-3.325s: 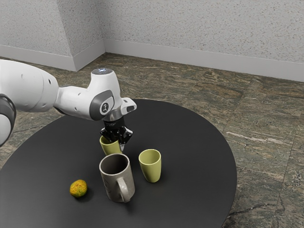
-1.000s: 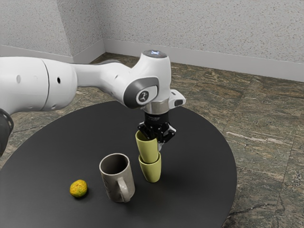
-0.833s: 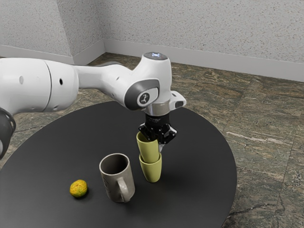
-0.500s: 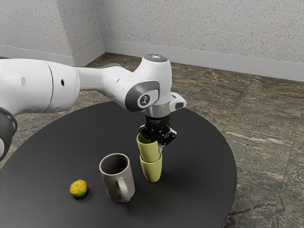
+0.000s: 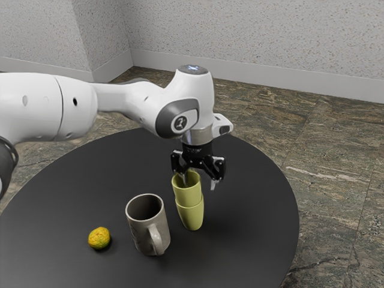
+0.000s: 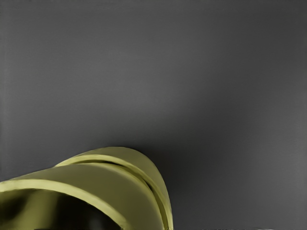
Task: Place the left cup onto the right cup
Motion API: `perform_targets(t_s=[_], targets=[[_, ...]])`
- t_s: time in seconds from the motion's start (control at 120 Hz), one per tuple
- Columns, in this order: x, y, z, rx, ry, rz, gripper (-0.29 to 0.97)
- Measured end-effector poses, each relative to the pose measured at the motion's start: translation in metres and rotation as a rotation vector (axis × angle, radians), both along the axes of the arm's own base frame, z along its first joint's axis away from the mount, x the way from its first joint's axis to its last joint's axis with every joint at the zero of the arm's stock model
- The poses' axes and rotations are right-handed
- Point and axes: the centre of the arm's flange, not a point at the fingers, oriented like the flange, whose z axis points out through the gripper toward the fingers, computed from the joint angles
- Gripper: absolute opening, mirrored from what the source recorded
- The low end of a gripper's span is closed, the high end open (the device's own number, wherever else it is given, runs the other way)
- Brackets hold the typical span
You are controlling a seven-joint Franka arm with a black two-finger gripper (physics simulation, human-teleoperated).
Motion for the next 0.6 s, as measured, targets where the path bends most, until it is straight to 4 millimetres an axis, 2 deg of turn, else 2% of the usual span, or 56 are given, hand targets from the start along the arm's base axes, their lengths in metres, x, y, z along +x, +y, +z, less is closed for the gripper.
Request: perform_targets(t_s=[0.225,0.275,0.35,0.408,0.6], targets=[[-0.013,0.001,0.076,-0.030,-0.087,-0.014,0.62],[-0.020,0.003,0.104,-0.032,-0.107,-0.030,0.63],[-0.019,0.007,0.151,-0.020,-0.159,-0.114,0.64],[-0.015,0.018,0.177,-0.008,-0.179,-0.178,0.65],[-0.010,0.065,0.242,0.030,-0.200,-0.272,0.66]])
